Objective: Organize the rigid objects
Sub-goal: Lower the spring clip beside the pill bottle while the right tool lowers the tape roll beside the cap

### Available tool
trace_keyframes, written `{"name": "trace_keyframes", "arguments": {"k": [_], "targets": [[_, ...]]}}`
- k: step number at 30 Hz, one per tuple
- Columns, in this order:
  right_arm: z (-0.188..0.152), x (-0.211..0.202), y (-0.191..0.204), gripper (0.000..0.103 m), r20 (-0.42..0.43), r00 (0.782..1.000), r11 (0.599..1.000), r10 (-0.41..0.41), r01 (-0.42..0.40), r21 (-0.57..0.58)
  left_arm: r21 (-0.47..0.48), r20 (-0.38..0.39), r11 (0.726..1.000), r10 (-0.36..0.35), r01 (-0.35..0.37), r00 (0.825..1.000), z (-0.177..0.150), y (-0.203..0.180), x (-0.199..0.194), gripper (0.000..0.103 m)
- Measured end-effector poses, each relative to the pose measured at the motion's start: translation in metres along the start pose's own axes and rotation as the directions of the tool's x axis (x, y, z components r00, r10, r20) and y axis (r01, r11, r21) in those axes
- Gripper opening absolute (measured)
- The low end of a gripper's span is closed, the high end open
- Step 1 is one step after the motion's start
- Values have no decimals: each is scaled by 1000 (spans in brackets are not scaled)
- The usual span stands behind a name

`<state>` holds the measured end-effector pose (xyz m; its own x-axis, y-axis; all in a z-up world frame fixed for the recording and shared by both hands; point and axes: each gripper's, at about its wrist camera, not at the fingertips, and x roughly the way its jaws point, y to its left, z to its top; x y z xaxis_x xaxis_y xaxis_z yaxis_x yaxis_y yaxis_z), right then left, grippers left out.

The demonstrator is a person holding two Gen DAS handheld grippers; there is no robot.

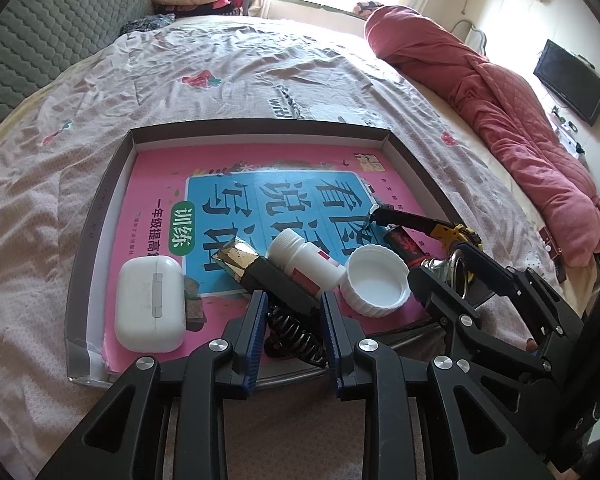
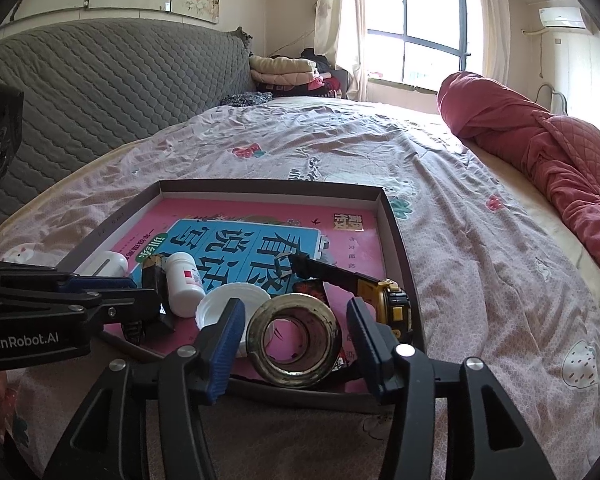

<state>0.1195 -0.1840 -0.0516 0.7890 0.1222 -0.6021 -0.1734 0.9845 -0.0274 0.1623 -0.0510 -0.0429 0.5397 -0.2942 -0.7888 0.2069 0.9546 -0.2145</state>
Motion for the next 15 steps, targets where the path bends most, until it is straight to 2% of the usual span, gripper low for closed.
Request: {"name": "trace_keyframes", "arguments": {"k": [3,7,12,14,15], "targets": [[1,-1,0,55,2,1000,1000,-4,4,1,1,5,1000,7,-7,1000,-1,1,-2,29],[3,-8,2,56,36,999,1000,-8,8,-1,-5,10,1000,7,-7,1000,-3,4,-6,48],[6,-17,4,62,61,998,1000,-19,20,-7,-12,44,999,31,-30,999,-4,7,-17,51],[7,-21,5,62,68,997,1000,-24,24,-7,-17,65,999,50,-49,997,-5,9,-23,66],[7,-23,6,62,72,997,1000,-30,30,-8,-20,72,998,56,-55,996,-6,9,-26,69]]}}
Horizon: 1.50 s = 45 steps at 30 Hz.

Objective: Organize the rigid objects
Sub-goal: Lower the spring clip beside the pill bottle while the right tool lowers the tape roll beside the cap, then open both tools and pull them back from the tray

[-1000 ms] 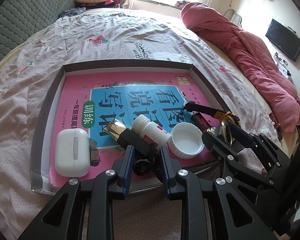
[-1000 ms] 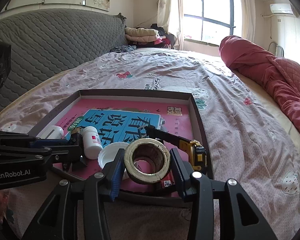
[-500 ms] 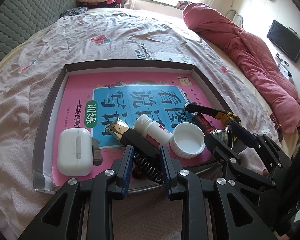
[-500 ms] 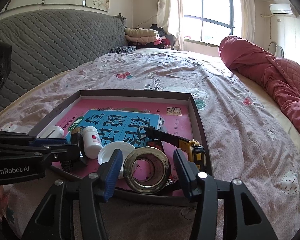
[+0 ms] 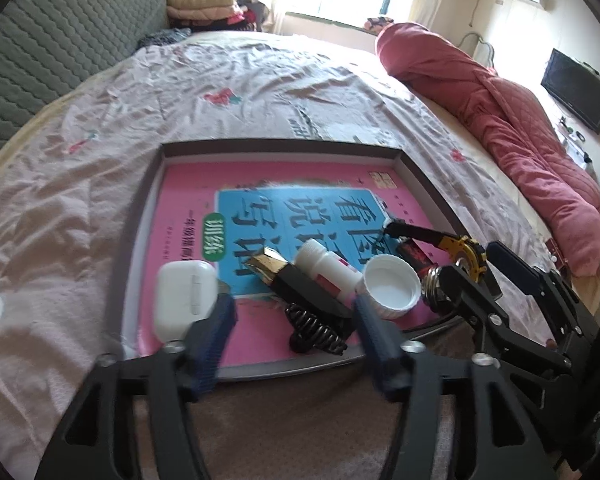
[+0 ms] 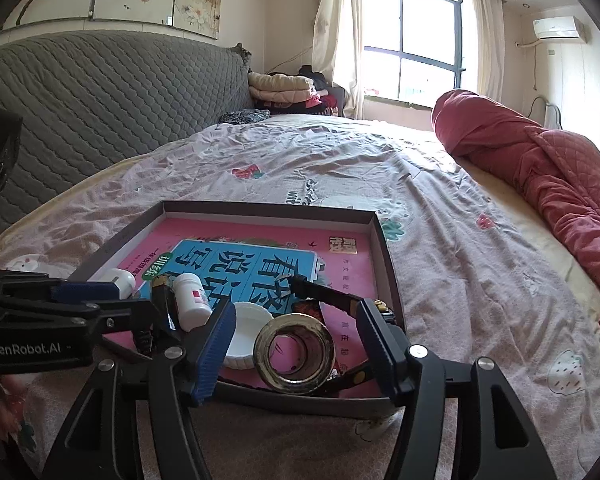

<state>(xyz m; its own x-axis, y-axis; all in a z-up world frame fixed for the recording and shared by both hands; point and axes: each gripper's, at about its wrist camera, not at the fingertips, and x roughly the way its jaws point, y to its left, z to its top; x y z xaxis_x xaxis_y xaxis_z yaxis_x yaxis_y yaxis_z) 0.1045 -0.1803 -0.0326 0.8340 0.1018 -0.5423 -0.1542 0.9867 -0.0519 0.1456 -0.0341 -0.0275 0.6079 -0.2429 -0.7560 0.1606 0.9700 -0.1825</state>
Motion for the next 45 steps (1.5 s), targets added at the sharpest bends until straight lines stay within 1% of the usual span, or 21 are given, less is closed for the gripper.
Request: {"name": "trace_keyframes", "arguments": {"k": [2,5,13,19,23,28,32,36,40,45], "targets": [[1,-5,1,62,6,1000,1000,-1,1,1,-2,13,1000,15,-15,1000,-1,2,-6,74],[1,-13,3,62,13,1000,1000,-6,6,6,2,32,999,46,-46,998,-3,4,-15,76],[-1,-36,6,62,13,1000,1000,-23,23,21,2,65,995,101,-101,993,-14,8,-40,76],[1,-56,15,62,30,999,999,-28,26,43,22,122,988,149,-153,981,-24,3,-65,76],[-1,-67,21,62,25,999,998,-37,35,46,45,147,984,164,-172,975,-30,-1,-80,76],[-10,-75,26,62,-11,999,998,-39,40,52,27,136,980,193,-198,972,-39,2,-89,76],[-16,-80,29,62,-41,998,997,-52,54,61,9,113,980,198,-200,974,-47,4,-93,76],[-24,-87,29,62,-54,997,995,-57,61,76,17,98,977,209,-212,973,-60,3,-94,76],[-30,-92,32,62,-61,996,995,-67,71,63,12,82,980,198,-199,977,-74,4,-95,76],[-40,-94,31,62,-90,995,995,-43,51,84,-8,56,983,183,-183,981,-84,3,-92,76]]}}
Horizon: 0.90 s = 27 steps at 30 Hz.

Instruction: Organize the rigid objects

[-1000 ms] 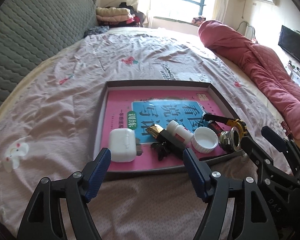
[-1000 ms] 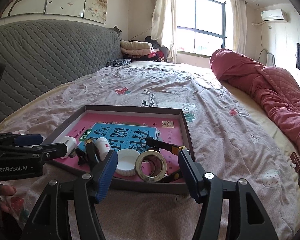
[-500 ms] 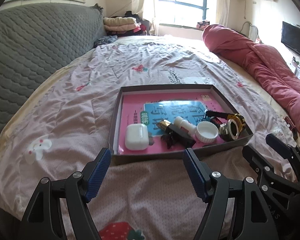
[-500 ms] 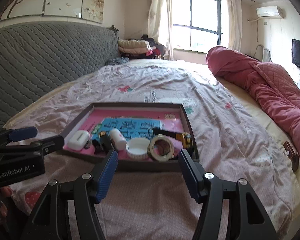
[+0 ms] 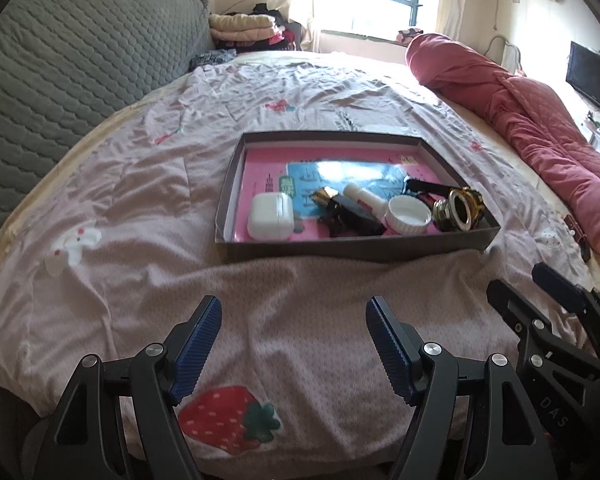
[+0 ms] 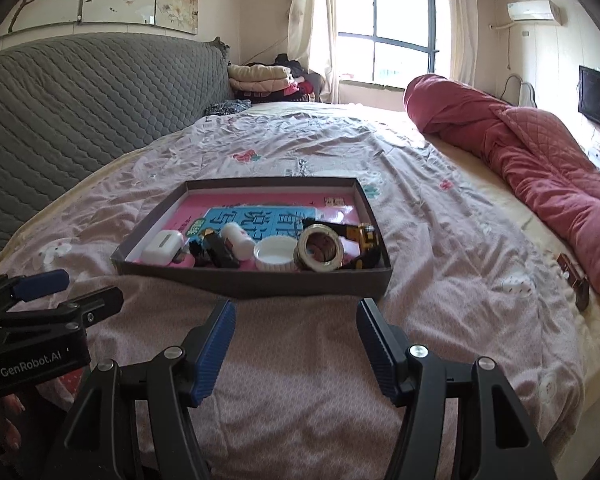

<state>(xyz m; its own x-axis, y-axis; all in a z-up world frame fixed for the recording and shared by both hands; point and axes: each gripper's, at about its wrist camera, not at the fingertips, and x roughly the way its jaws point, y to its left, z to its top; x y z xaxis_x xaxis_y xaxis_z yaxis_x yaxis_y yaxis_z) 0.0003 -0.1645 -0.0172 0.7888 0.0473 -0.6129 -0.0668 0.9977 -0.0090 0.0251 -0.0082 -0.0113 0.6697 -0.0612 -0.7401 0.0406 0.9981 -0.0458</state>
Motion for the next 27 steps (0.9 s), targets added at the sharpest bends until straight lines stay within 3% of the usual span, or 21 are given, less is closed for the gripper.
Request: {"name": "trace_keyframes", "arguments": {"k": [7,27], "targets": [[-9,-7,1,62,-19,1000,1000,-10,10,1,-15,-38,1000,-18,17,999,-9,-3,2,76],[-14,-6,13,62,-35,999,1000,12,-13,-16,10,-44,1000,-21,21,999,-14,-8,0,76]]}}
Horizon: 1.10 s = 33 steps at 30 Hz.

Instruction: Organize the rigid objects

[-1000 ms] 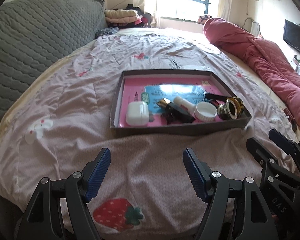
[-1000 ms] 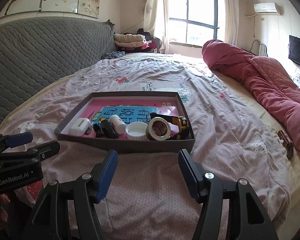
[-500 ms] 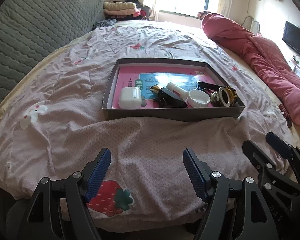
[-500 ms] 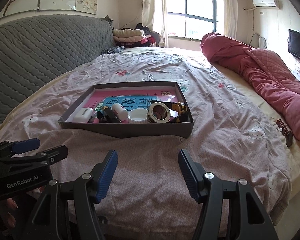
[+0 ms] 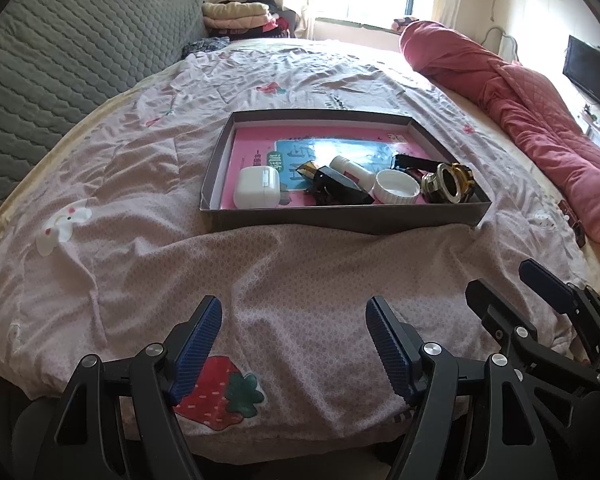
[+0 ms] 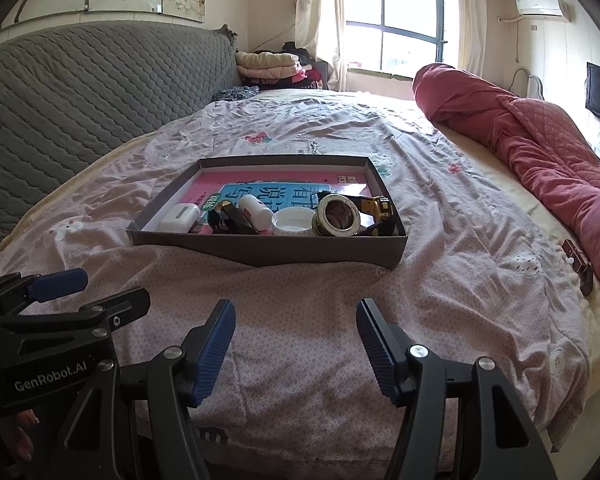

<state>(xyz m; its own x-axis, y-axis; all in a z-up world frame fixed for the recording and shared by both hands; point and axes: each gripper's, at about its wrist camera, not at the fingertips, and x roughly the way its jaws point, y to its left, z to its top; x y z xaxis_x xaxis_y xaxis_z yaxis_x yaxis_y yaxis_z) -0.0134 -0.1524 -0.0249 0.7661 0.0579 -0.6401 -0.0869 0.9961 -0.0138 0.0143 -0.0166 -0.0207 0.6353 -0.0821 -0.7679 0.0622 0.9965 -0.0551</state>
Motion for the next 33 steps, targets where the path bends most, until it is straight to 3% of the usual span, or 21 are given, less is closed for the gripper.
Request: {"name": "trace_keyframes", "arguments": {"k": [33], "targets": [[-4,13,-16,62,-49,999,998,18,-15,57,0,-34,1000,15,-15,999,-4,1,12,76]]}}
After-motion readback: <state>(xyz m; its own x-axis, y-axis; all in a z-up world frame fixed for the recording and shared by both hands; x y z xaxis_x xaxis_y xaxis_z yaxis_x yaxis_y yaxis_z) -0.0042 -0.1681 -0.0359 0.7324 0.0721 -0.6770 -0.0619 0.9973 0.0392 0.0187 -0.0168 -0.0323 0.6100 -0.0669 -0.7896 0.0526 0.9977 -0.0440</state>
